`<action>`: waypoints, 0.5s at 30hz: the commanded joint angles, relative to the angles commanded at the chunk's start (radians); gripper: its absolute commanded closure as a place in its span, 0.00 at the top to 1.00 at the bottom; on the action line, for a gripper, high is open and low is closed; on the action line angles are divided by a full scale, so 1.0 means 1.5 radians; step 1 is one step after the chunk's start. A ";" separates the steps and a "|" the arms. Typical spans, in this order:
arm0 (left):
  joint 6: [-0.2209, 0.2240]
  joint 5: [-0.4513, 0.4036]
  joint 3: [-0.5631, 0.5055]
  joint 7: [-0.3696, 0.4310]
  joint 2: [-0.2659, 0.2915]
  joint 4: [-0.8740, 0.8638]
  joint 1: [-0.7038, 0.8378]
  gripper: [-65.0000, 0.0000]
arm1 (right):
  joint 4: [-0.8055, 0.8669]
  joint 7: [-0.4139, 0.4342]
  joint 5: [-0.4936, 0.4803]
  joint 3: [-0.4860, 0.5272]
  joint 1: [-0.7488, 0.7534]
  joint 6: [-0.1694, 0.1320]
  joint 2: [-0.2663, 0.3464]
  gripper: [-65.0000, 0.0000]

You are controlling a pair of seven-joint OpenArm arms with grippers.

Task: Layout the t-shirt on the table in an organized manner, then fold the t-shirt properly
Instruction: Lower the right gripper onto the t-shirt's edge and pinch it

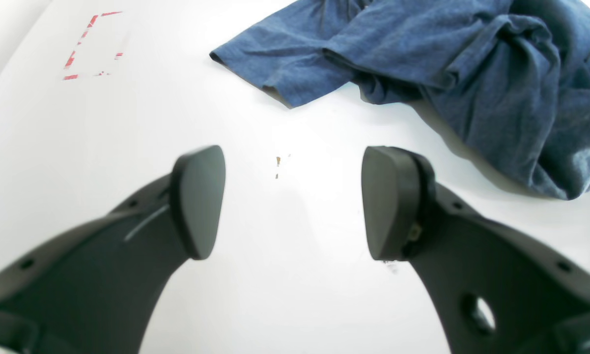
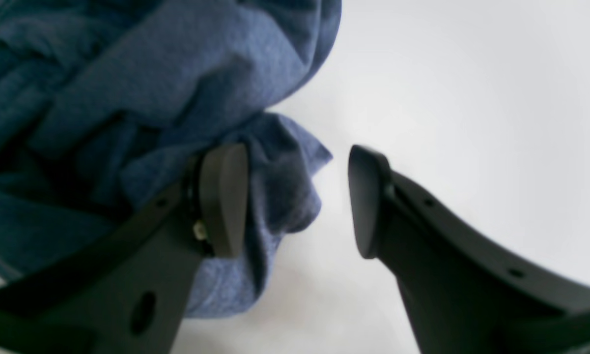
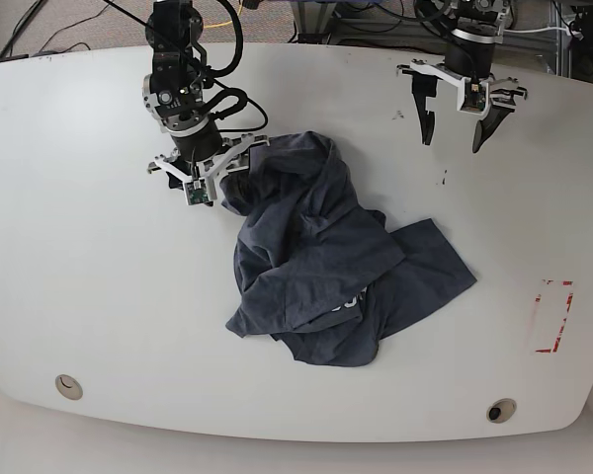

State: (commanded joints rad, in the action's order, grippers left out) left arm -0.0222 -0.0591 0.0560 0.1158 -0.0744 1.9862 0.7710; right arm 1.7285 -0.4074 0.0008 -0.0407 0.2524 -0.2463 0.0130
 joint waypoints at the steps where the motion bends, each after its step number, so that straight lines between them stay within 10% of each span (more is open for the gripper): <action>1: 0.000 0.000 0.000 0.000 0.000 0.000 0.000 0.60 | -0.008 0.000 0.000 0.000 -0.002 -0.001 0.000 0.49; 15: 0.000 0.000 0.003 -0.001 -0.002 -0.001 -0.015 0.61 | -0.115 0.062 0.000 0.000 -0.018 -0.001 -0.001 0.48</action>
State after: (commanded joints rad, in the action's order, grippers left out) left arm -0.0222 -0.0591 0.0606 0.1143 -0.0775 1.9847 0.7480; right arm 1.5566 -0.3138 0.0008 -0.0407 0.2248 -0.2478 0.0115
